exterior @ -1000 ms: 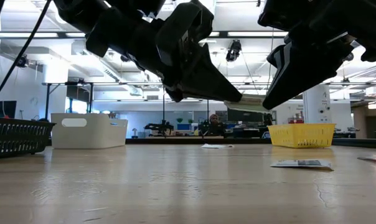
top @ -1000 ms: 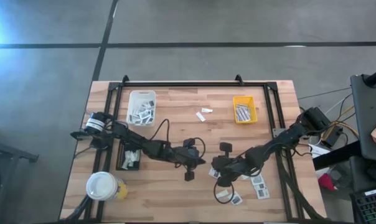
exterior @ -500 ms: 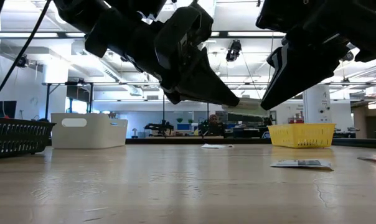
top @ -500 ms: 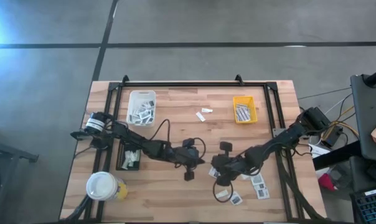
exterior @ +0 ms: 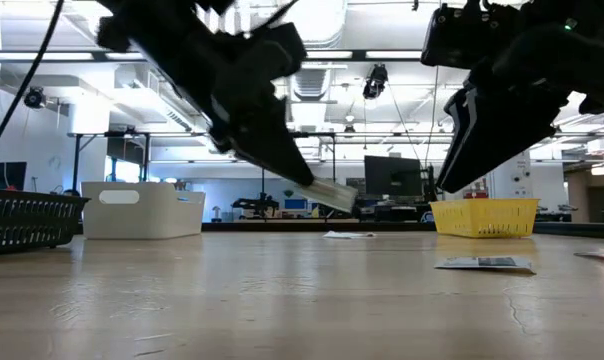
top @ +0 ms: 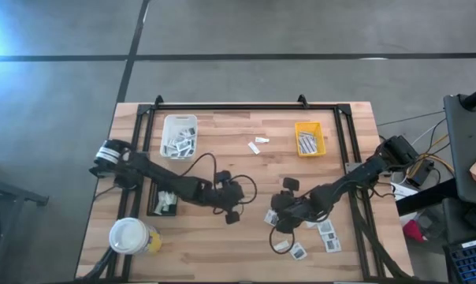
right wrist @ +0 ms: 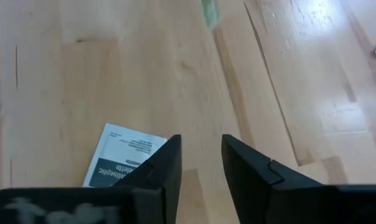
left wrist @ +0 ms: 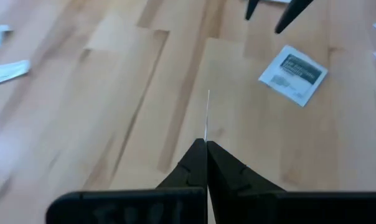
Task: Pick & Place First Aid Supplies
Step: Put the green bandage pack into the black bin
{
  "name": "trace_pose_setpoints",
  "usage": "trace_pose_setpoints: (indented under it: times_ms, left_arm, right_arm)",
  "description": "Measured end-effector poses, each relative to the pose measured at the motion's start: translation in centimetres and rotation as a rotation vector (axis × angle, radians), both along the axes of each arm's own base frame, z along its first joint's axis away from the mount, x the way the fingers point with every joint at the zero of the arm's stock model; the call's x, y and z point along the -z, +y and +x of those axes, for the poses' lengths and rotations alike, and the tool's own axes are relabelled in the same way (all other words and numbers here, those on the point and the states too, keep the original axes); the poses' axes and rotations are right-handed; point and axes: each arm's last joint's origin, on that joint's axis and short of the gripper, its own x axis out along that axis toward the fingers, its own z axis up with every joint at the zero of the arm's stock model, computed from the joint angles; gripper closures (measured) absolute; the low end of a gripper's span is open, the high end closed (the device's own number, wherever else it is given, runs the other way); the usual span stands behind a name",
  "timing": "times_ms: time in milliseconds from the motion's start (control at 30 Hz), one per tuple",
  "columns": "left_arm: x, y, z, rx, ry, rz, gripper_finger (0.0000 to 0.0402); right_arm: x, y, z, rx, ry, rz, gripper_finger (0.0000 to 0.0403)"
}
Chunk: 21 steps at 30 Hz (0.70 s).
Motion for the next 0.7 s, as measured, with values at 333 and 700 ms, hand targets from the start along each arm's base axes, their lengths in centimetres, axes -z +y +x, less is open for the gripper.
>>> trace_pose_setpoints:
  times_ms: [333, 700]
  left_arm:
    - [-2.7, -2.5, -4.6, -0.154, 0.054, 0.082, 0.0401]
    - [-4.2, -4.6, -9.5, -0.284, 0.059, 0.122, 0.0401]
  right_arm:
    - [0.1, 0.1, -0.2, 0.016, 0.015, 0.025, 0.0301]
    - [0.1, 0.1, -0.2, 0.015, 0.017, 0.032, 0.0326]
